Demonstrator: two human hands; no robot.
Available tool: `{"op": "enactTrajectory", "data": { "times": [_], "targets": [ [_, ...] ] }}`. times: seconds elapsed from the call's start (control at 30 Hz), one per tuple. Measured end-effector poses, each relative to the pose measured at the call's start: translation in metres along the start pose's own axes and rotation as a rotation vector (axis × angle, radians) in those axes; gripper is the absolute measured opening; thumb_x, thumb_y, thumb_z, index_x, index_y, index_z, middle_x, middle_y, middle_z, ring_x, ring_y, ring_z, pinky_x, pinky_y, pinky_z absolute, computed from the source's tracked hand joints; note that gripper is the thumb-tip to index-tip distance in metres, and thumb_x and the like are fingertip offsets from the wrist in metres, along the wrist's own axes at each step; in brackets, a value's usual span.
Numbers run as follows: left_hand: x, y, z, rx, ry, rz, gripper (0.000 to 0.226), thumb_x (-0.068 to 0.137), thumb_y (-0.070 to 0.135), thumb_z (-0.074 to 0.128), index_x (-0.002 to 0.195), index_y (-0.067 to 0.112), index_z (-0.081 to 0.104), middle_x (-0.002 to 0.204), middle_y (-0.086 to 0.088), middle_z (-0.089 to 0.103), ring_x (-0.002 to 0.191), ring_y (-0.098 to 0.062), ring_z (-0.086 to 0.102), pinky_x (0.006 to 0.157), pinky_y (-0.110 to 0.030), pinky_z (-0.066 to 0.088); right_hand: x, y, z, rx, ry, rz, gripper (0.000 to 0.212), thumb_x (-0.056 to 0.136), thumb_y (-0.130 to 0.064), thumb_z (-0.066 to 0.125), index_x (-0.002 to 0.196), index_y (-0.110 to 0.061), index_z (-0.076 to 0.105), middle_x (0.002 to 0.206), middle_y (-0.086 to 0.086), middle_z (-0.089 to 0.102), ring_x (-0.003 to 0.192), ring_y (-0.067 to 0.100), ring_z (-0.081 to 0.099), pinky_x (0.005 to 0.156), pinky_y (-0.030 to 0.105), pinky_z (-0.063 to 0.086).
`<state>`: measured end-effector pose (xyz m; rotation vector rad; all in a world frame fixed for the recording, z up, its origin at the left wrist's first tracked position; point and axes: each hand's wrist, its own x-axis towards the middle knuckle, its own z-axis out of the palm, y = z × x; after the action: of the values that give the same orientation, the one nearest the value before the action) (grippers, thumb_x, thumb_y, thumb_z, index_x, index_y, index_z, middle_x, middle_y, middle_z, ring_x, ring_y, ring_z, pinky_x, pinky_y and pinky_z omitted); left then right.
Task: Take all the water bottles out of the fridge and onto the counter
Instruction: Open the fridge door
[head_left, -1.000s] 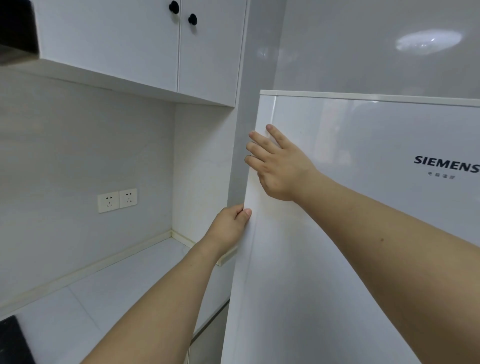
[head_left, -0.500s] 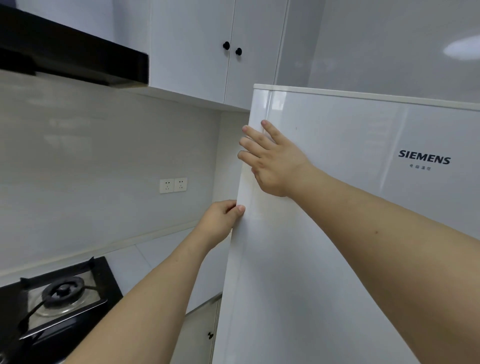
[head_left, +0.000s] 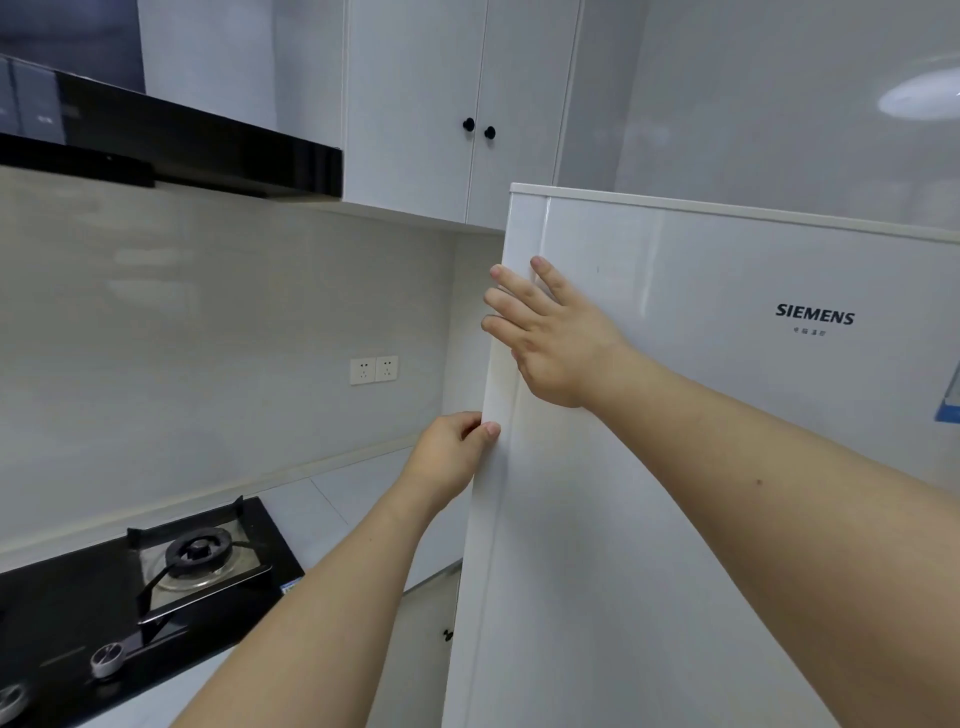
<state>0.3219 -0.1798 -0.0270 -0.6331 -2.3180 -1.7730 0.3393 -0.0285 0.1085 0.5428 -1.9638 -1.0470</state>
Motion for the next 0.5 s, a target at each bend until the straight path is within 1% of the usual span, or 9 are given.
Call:
{"op": "enactTrajectory", "data": {
  "times": [0.07, 0.17, 0.23, 0.3, 0.4, 0.5],
  "targets": [
    [-0.007, 0.001, 0.0, -0.002, 0.001, 0.006, 0.027, 0.092, 0.038, 0.051, 0.09, 0.02, 0.071, 0.089, -0.007, 0.071, 0.086, -0.03, 0.064, 0.083, -0.043, 0.052, -0.005, -0.002, -0.007, 0.02, 0.021, 0.006, 0.053, 0.085, -0.022, 0.025, 0.116, -0.013, 0.066, 0.131, 0.008, 0.056, 0.137, 0.031, 0.039, 0.115, 0.053, 0.017],
    [-0.016, 0.004, -0.005, 0.006, -0.019, 0.007, 0.035, 0.086, 0.046, 0.05, 0.091, 0.017, 0.069, 0.088, -0.012, 0.068, 0.081, -0.026, 0.061, 0.081, -0.045, 0.052, -0.011, -0.005, -0.02, 0.053, 0.053, 0.016, 0.051, 0.085, -0.022, 0.026, 0.116, -0.012, 0.066, 0.131, 0.009, 0.056, 0.137, 0.032, 0.038, 0.114, 0.055, 0.023],
    [-0.022, 0.006, -0.006, 0.021, -0.025, 0.01, 0.04, 0.083, 0.048, 0.049, 0.09, 0.014, 0.069, 0.092, -0.017, 0.068, 0.077, -0.022, 0.059, 0.083, -0.05, 0.052, -0.015, -0.005, -0.029, 0.064, 0.068, 0.011, 0.05, 0.086, -0.021, 0.027, 0.117, -0.011, 0.065, 0.13, 0.009, 0.056, 0.136, 0.033, 0.039, 0.113, 0.057, 0.025],
    [-0.029, 0.009, -0.006, 0.043, -0.023, 0.016, 0.046, 0.081, 0.052, 0.049, 0.09, 0.01, 0.067, 0.093, -0.019, 0.066, 0.073, -0.017, 0.055, 0.084, -0.053, 0.051, -0.019, -0.005, -0.038, 0.058, 0.069, 0.009, 0.049, 0.086, -0.021, 0.028, 0.117, -0.012, 0.065, 0.13, 0.009, 0.056, 0.136, 0.033, 0.039, 0.112, 0.058, 0.026],
    [-0.041, 0.013, -0.008, 0.045, -0.027, 0.011, 0.06, 0.074, 0.061, 0.047, 0.092, 0.007, 0.065, 0.094, -0.02, 0.066, 0.073, -0.016, 0.055, 0.084, -0.055, 0.051, -0.026, -0.007, -0.052, 0.057, 0.06, 0.014, 0.048, 0.087, -0.021, 0.029, 0.119, -0.012, 0.064, 0.131, 0.009, 0.055, 0.138, 0.033, 0.037, 0.113, 0.057, 0.025],
    [-0.055, 0.017, -0.009, 0.041, -0.033, 0.006, 0.063, 0.072, 0.063, 0.047, 0.094, 0.007, 0.065, 0.095, -0.019, 0.066, 0.073, -0.016, 0.055, 0.084, -0.054, 0.052, -0.034, -0.009, -0.066, 0.075, 0.066, 0.023, 0.048, 0.088, -0.021, 0.028, 0.12, -0.012, 0.063, 0.132, 0.009, 0.055, 0.138, 0.033, 0.036, 0.114, 0.056, 0.024]
  ]
}}
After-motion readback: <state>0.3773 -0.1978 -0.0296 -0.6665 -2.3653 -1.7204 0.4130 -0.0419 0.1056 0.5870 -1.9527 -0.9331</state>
